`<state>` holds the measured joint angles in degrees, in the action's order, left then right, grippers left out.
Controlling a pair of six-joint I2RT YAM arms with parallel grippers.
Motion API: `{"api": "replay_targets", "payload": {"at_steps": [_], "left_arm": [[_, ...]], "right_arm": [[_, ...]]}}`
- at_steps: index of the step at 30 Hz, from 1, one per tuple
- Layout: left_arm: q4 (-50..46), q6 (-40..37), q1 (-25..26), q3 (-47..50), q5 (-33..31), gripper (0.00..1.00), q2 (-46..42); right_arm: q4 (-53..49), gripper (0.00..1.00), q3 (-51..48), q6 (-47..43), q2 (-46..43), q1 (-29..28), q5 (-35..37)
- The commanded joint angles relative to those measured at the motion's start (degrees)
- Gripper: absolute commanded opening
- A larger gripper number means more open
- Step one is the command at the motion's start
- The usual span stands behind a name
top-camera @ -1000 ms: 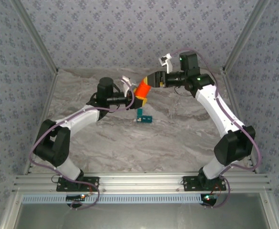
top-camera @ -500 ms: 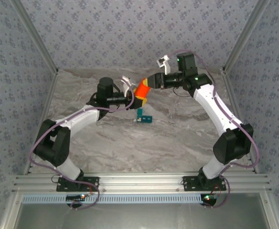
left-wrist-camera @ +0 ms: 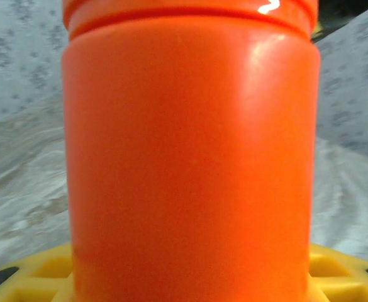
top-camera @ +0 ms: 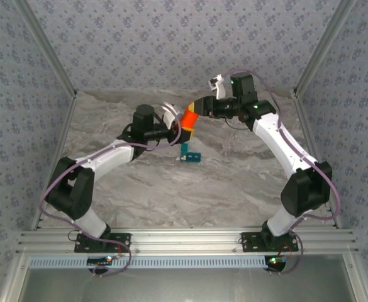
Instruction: Sort the pills into containers
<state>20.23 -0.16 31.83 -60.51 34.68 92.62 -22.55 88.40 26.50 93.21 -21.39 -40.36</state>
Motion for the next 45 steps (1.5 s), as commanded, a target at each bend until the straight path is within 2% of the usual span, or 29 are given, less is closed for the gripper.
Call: {"api": "replay_targets", "payload": {"at_steps": [1,5,10,20,29,34,41,45], "left_arm": [[1.51,-10.1,6.48,0.04,-11.17,0.0,-4.21],[1.39,-17.94,12.41,0.48,-21.42,0.0,-4.13],[4.72,-20.78,16.01,1.18,-27.9,0.0,-2.71],[7.27,-20.72,16.35,1.88,-30.02,0.0,-1.86],[9.75,-14.54,12.87,4.17,-27.29,0.0,-2.11],[10.81,-12.54,11.04,5.88,-25.73,0.0,-2.7],[10.71,-8.71,6.63,6.89,-20.0,0.0,-3.48],[10.54,-5.8,3.4,6.52,-11.53,0.0,-4.41]], "right_arm": [[1.14,0.32,-2.61,5.59,2.01,-2.32,3.35],[4.29,0.31,-4.21,11.34,2.55,-2.85,4.88],[5.02,0.31,-4.55,13.89,2.79,-3.5,5.92],[4.13,0.35,-4.25,13.84,2.59,-3.24,6.8],[2.11,0.55,-0.65,14.87,1.23,0.78,4.41],[2.84,0.8,0.28,15.53,-1.54,4.09,3.11],[3.71,0.84,-2.45,12.66,-5.4,8.99,-0.4],[3.43,0.84,-4.98,6.43,-6.63,11.38,-4.16]]}}
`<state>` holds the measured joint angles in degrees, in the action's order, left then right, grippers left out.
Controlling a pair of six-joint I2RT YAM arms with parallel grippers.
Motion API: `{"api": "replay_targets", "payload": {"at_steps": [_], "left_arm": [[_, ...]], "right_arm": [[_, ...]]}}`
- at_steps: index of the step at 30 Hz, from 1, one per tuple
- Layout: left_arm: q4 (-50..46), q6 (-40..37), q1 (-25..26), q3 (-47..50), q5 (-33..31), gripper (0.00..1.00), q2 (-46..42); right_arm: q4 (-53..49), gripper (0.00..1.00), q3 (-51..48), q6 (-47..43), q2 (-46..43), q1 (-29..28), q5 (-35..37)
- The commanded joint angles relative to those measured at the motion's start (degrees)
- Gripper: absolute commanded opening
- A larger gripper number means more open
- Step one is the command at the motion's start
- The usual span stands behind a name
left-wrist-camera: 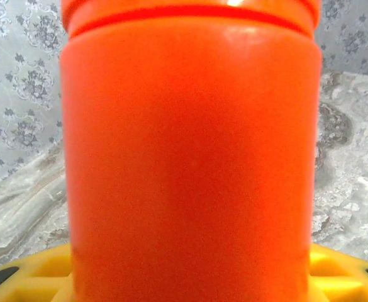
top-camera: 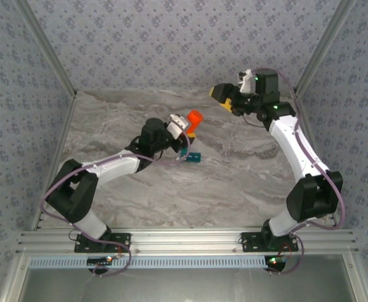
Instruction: Sort the pills into containers
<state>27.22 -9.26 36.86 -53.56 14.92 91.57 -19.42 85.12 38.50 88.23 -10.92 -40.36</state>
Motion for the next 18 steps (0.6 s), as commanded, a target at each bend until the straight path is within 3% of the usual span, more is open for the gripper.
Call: {"api": "replay_targets", "payload": {"at_steps": [1,6,18], "left_arm": [[3.39,4.66,-2.83,-0.9,11.81,0.0,-3.42],[1.57,11.87,-8.04,-5.27,28.34,0.0,-1.07],[-3.23,14.87,-9.4,-10.08,37.44,0.0,1.84]], "right_arm": [[0.82,0.83,-2.15,-7.38,-1.96,1.13,-4.99],[-2.35,0.83,-2.16,-16.52,-2.27,0.13,-8.01],[-7.58,0.83,3.14,-23.47,1.24,-4.91,-10.88]]}}
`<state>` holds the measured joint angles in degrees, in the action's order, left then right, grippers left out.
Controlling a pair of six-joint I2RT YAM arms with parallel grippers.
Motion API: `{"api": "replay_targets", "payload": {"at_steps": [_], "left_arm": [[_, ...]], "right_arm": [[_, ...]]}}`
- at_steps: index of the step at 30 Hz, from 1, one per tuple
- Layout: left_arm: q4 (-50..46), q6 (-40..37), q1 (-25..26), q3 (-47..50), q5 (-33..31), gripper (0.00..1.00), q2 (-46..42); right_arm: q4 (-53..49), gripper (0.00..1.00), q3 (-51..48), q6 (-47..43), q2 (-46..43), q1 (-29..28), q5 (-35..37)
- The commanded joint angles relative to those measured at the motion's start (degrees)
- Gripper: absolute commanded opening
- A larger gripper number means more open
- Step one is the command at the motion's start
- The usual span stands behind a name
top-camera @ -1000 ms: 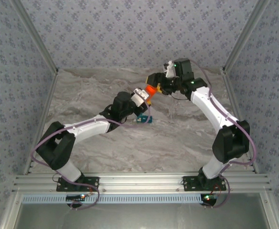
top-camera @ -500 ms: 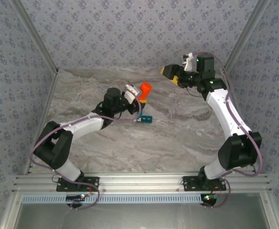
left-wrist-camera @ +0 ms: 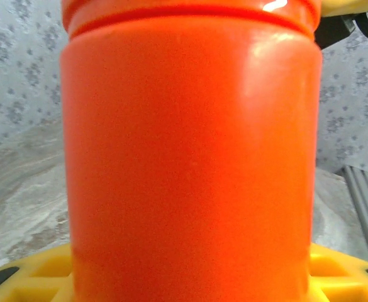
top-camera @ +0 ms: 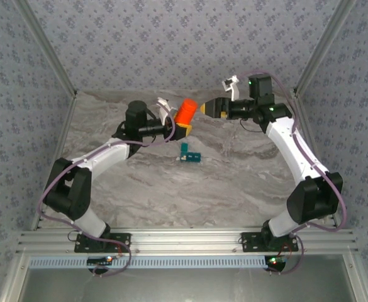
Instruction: Sort the pills into containers
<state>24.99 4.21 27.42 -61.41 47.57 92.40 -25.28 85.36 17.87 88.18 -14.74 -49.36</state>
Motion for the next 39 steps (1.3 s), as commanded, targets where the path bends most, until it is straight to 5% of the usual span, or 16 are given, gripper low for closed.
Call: {"api": "replay_targets", "payload": {"at_steps": [1,21,32,39], "left_arm": [[-1.0,1.55,0.07,-2.36,5.02,0.0,1.25],[-1.96,1.94,0.75,-3.1,6.68,0.0,2.25],[-2.41,1.88,0.86,-3.63,6.96,0.0,2.44],[-3.68,-1.02,2.28,-2.94,-0.55,0.0,0.7]], "right_arm": [[-1.98,0.82,3.3,-2.85,1.65,-1.53,-1.64],[-0.47,0.7,6.64,-0.65,5.53,-4.8,-1.61],[-0.76,0.39,7.01,0.04,6.39,-5.48,-2.3],[-0.46,0.34,5.79,5.03,6.67,-6.95,3.29]]}}
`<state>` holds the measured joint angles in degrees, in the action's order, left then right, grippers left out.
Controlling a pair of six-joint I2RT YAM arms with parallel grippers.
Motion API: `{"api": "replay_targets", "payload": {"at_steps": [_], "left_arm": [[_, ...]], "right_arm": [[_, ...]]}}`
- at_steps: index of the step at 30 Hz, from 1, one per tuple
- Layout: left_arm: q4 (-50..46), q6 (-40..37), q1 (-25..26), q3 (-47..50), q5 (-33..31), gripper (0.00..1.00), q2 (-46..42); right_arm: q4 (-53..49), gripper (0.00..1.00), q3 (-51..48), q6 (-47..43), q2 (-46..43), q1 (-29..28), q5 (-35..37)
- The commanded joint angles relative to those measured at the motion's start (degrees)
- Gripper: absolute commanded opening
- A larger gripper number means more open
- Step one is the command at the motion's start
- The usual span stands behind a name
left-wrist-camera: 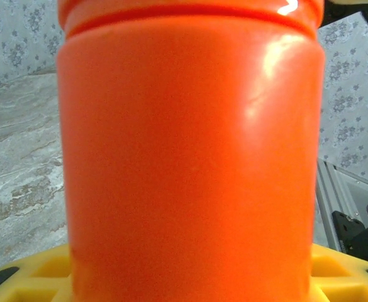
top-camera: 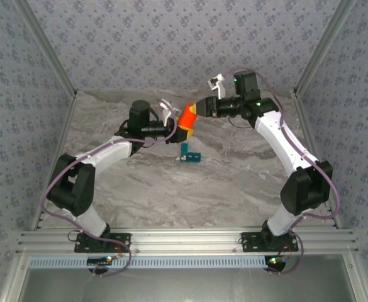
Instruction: Sort the pills into containers
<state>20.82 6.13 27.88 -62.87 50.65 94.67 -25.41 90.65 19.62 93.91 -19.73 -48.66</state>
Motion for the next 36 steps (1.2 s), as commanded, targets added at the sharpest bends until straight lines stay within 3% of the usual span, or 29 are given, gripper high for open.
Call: {"api": "replay_targets", "payload": {"at_steps": [1,10,15,22,27,36], "left_arm": [[-0.19,-4.73,2.76,-0.93,-6.44,0.0,-2.39],[1.25,-16.89,12.51,3.74,-31.87,0.0,-7.11],[2.84,-19.25,16.01,4.25,-38.21,0.0,-6.54],[4.07,-18.11,16.6,4.6,-38.35,0.0,-4.87],[5.01,-14.37,14.14,4.78,-36.5,0.0,-4.41],[7.8,-5.61,7.25,5.16,-23.79,0.0,-4.48]], "right_arm": [[-0.18,0.34,0.2,4.68,1.2,-2.2,4.01],[6.86,0.31,-7.53,19.24,1.45,-3.95,12.46],[9.89,0.31,-8.96,23.69,1.37,-5.18,14.05],[8.77,0.32,-8.29,22.49,0.07,-2.99,13.1],[7.88,0.35,-9.2,20.11,-3.35,0.91,10.25],[6.52,0.61,-11.77,16.9,-11.33,8.48,5.09]]}}
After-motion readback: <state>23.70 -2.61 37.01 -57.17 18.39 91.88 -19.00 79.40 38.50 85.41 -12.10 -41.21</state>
